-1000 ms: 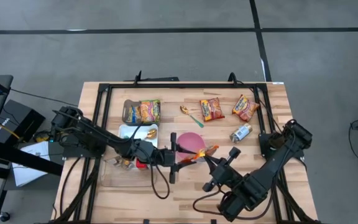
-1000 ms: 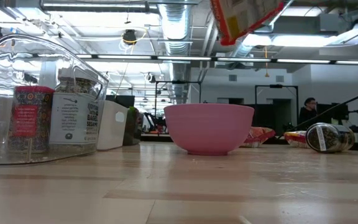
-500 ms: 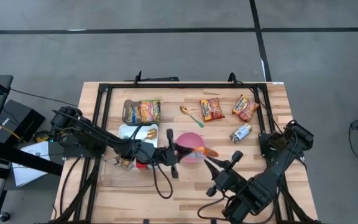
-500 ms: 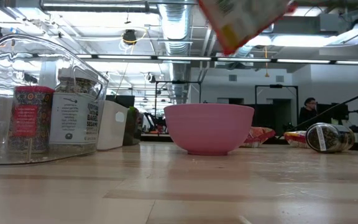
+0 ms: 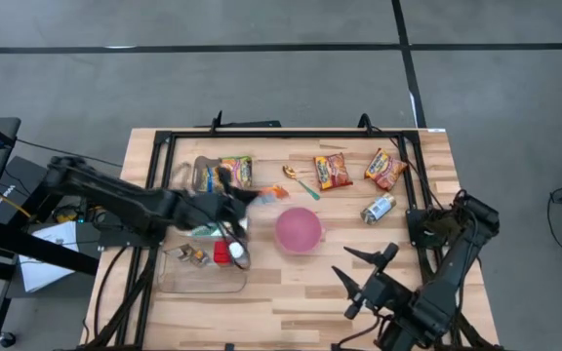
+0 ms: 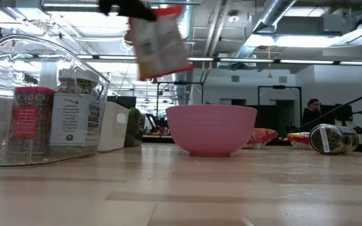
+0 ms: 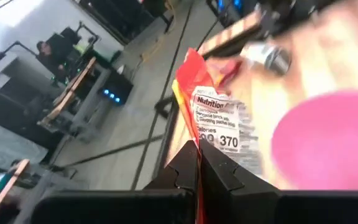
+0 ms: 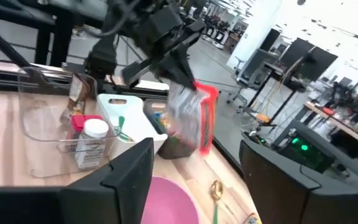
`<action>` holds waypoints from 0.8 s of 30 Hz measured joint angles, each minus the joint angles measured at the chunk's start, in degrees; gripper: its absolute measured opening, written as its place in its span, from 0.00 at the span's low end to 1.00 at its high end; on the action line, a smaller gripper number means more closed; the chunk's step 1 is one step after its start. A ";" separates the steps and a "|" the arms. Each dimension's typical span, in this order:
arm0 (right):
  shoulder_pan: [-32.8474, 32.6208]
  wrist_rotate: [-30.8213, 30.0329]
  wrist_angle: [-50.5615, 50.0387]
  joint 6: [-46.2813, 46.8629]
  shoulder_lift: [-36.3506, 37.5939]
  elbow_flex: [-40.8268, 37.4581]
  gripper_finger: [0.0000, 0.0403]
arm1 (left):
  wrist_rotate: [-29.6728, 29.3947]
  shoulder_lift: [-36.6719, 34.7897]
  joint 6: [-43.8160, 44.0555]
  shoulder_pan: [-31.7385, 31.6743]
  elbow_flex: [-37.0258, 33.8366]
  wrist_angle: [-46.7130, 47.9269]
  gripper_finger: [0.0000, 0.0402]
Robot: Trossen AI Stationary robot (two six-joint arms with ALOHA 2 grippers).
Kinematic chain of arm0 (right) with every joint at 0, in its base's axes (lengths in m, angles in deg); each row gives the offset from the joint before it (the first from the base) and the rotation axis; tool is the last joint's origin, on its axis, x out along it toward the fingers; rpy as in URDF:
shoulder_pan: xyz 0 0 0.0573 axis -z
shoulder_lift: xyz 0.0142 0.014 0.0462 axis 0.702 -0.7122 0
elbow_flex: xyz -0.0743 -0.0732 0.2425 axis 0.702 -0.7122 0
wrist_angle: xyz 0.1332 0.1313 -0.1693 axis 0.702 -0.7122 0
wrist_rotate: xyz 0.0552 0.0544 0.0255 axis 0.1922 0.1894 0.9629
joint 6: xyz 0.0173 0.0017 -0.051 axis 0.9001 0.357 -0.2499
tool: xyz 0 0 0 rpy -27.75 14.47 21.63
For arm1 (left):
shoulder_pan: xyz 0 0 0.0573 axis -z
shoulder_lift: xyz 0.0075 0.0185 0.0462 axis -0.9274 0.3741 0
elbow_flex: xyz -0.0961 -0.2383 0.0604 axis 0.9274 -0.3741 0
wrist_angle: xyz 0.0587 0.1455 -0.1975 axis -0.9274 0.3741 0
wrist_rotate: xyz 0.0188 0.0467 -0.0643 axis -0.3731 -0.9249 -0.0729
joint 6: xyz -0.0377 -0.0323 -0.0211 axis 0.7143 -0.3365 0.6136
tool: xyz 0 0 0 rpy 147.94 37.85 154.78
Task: Pick & Place Food Item
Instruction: Put the orange noodle pack into the black transparent bin
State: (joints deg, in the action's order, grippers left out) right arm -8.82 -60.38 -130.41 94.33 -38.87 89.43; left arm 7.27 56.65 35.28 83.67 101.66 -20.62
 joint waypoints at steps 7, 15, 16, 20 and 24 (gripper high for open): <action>-0.52 -0.48 0.13 -0.86 0.88 0.04 0.56 | 4.29 -17.76 -2.55 -6.77 -5.36 16.79 0.00; -0.14 -0.46 0.16 -1.03 0.79 0.02 0.56 | 4.04 -27.50 -6.09 -14.46 -11.33 25.52 0.00; -0.17 -0.46 0.14 -1.03 0.79 0.02 0.56 | 3.99 -28.03 -6.12 -15.80 -12.15 25.78 0.00; -0.18 -0.32 0.15 -1.03 0.79 0.02 0.56 | 4.04 -28.74 -7.99 -22.21 -14.99 25.71 0.00; -0.21 -0.09 0.15 -1.08 0.79 0.02 0.56 | 5.74 -28.47 -11.56 -29.13 -16.65 24.56 0.00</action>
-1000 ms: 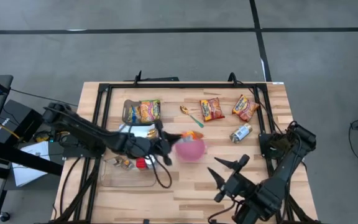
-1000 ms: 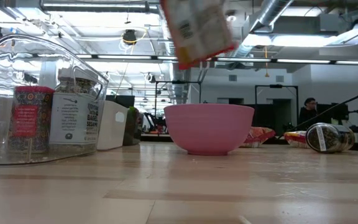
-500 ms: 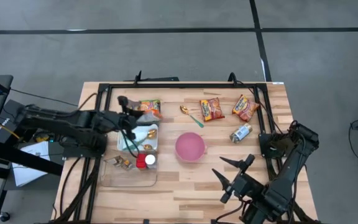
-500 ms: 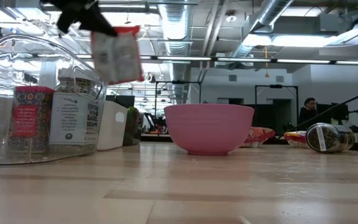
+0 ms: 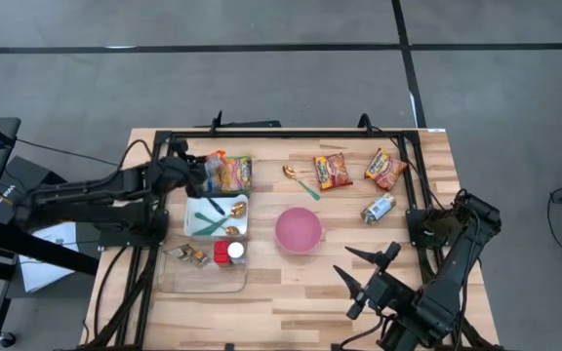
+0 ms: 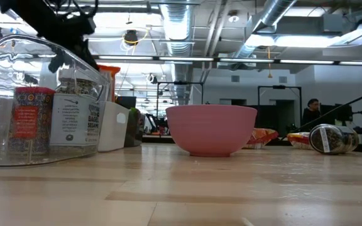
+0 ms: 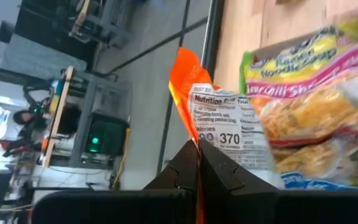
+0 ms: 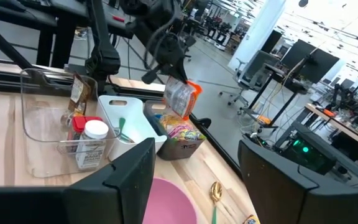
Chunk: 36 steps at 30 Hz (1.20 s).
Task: Pick & Place Food Item
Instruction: Put the orange noodle pack into the black transparent bin
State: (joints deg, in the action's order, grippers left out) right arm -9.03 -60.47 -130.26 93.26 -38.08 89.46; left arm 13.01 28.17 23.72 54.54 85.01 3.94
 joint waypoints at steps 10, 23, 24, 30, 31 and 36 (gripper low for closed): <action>0.02 0.28 -0.02 -0.13 0.00 0.00 0.55 | 15.83 0.04 -3.24 -8.32 -1.28 0.50 0.00; 0.02 1.15 0.00 -0.11 -0.02 0.00 0.55 | 24.09 0.42 5.37 -8.29 -1.33 12.31 0.01; 0.02 1.19 0.00 -0.11 -0.02 0.00 0.55 | 24.58 0.42 5.71 -8.29 -1.33 12.75 0.01; 0.08 1.39 0.00 -0.11 -0.02 -0.02 0.55 | 27.08 0.42 8.51 -7.39 -1.33 14.51 0.05; 0.08 1.42 0.00 -0.11 -0.02 -0.02 0.55 | 27.10 0.42 8.59 -7.15 -1.33 14.70 0.06; 0.08 1.64 0.00 -0.11 -0.02 -0.02 0.55 | 27.29 0.43 10.06 -6.41 -1.33 15.97 0.15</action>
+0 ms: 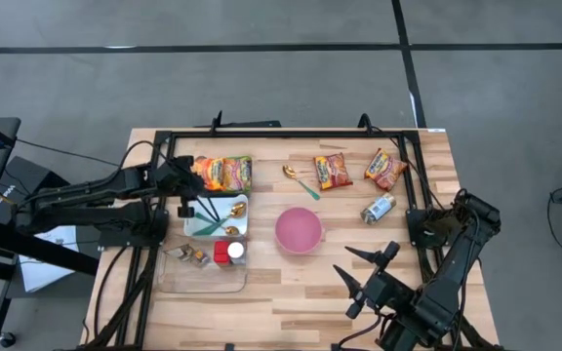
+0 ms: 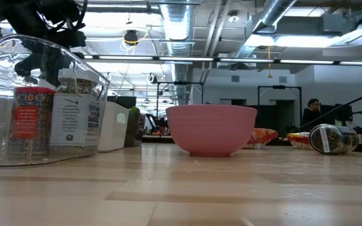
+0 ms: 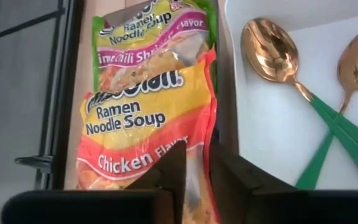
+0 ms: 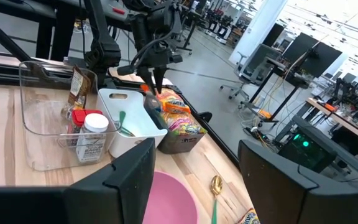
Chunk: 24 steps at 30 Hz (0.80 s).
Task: Pick & Place Food Item
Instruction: Put the orange noodle pack into the black transparent bin
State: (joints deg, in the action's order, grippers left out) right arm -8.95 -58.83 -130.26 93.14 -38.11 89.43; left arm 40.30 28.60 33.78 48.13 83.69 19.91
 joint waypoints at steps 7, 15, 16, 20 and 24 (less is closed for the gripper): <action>0.00 0.15 -0.01 0.00 -0.02 0.00 0.55 | -0.06 -0.36 1.93 0.00 0.00 0.33 0.29; 0.00 0.35 -0.01 0.00 -0.04 -0.01 0.55 | -3.67 0.03 16.21 -0.55 0.04 -12.33 0.35; 0.00 0.34 -0.02 0.00 -0.04 -0.02 0.55 | -4.81 0.61 18.74 -0.90 0.13 -13.71 0.34; 0.00 0.33 -0.02 0.00 -0.04 -0.02 0.55 | -6.38 4.18 24.93 -3.52 0.09 -13.14 0.27; 0.00 0.35 -0.02 -0.02 -0.04 -0.02 0.55 | -6.41 10.87 26.68 -5.92 0.00 -12.06 0.13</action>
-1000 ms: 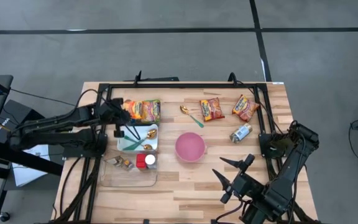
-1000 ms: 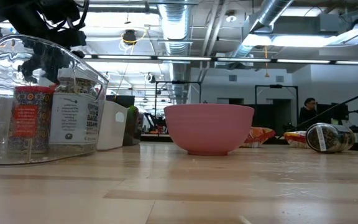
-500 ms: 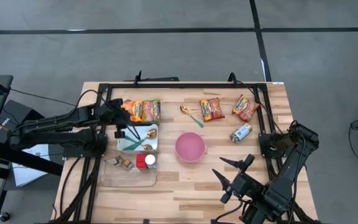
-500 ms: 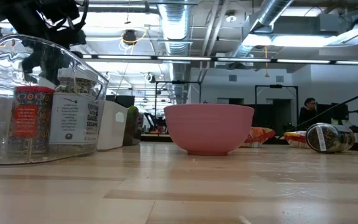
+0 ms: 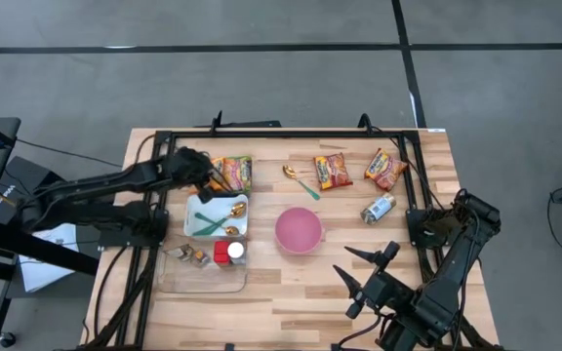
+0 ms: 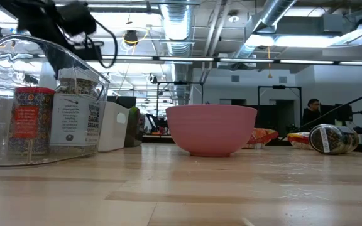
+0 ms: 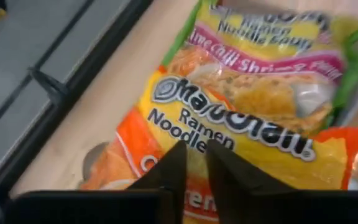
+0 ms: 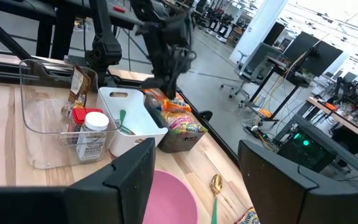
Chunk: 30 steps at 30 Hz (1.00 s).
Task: Pick & Place Food Item
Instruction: Put the orange noodle pack into the black transparent bin
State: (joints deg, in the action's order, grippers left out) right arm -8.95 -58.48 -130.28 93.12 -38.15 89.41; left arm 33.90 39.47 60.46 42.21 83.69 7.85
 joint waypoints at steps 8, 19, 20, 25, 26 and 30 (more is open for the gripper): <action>0.00 0.02 0.04 -0.72 0.00 0.00 0.55 | 1.47 10.75 -0.28 -0.31 0.16 -4.62 0.03; 0.00 0.76 0.11 -0.90 0.00 0.00 0.55 | 0.11 2.39 -2.53 -0.31 2.78 -3.68 0.00; 0.00 0.90 0.11 -0.90 0.00 0.00 0.55 | -0.37 1.35 -2.52 -0.31 2.78 -3.46 0.00; 0.00 1.12 0.24 -0.90 0.00 0.00 0.55 | -2.92 0.04 -1.32 -0.31 2.78 -0.99 0.00; 0.00 1.14 0.24 -0.90 0.00 0.00 0.55 | -2.93 0.47 -1.25 -0.31 2.78 -0.60 0.00; 0.00 1.14 0.24 -0.90 0.00 0.00 0.55 | -3.53 3.65 -0.88 -0.31 2.78 0.15 0.00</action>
State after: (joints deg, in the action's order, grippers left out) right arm -8.95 -57.34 -130.04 92.23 -38.15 89.41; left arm 30.37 43.12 59.58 41.90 86.46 8.00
